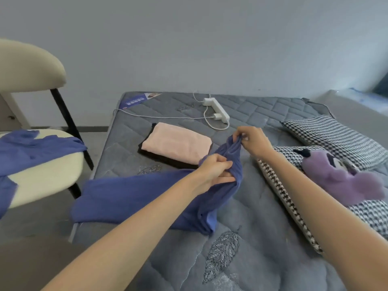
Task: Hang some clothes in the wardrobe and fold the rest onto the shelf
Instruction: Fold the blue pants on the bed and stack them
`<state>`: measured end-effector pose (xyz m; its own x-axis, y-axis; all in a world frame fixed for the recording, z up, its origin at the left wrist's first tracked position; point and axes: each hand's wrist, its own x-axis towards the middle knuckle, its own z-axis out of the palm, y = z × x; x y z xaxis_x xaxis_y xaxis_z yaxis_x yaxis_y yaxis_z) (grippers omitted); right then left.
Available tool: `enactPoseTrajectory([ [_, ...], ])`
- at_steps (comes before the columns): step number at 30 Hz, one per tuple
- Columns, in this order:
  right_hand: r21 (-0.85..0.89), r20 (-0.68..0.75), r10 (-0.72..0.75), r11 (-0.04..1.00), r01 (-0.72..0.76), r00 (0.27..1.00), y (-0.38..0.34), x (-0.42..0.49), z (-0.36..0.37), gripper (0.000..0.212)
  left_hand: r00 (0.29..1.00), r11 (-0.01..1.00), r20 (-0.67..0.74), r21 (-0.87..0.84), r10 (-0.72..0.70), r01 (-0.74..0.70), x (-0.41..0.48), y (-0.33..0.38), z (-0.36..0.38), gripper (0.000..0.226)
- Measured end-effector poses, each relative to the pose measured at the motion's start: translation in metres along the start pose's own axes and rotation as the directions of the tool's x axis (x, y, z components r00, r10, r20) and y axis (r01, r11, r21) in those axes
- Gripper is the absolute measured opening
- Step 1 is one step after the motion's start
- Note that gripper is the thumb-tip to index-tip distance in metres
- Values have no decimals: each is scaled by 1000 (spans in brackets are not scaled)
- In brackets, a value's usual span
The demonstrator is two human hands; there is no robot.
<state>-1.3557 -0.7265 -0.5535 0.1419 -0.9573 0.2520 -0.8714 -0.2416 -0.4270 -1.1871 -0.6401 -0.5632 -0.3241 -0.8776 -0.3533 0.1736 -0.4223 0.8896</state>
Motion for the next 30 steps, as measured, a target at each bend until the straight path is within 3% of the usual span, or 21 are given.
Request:
enactPoseTrajectory([
  [9, -98, -15, 168, 981, -169, 986, 113, -62, -55, 39, 990, 995, 95, 29, -102, 100, 40, -42, 131, 31],
  [15, -239, 172, 192, 960, -148, 966, 155, -80, -55, 36, 978, 960, 119, 246, -169, 136, 55, -85, 166, 24],
  [19, -390, 223, 345, 889, -241, 912, 169, -85, -41, 32, 963, 941, 149, 289, -224, 174, 54, -106, 154, 7],
  [21, -411, 158, 377, 865, -287, 913, 167, -86, -33, 25, 968, 932, 139, 329, -207, 152, 59, -111, 136, 21],
  [24, -447, -2, 327, 845, -293, 945, 154, -82, -21, 22, 983, 917, 88, 381, -161, 116, 61, -107, 101, 24],
  [27, -353, -71, 271, 893, -278, 960, 132, -73, -8, 21, 994, 898, 17, 430, -112, 94, 59, -96, 56, 21],
  [30, -184, -21, 247, 951, -247, 969, 104, -64, 12, 21, 996, 866, -60, 492, -71, 91, 50, -83, 0, 17],
])
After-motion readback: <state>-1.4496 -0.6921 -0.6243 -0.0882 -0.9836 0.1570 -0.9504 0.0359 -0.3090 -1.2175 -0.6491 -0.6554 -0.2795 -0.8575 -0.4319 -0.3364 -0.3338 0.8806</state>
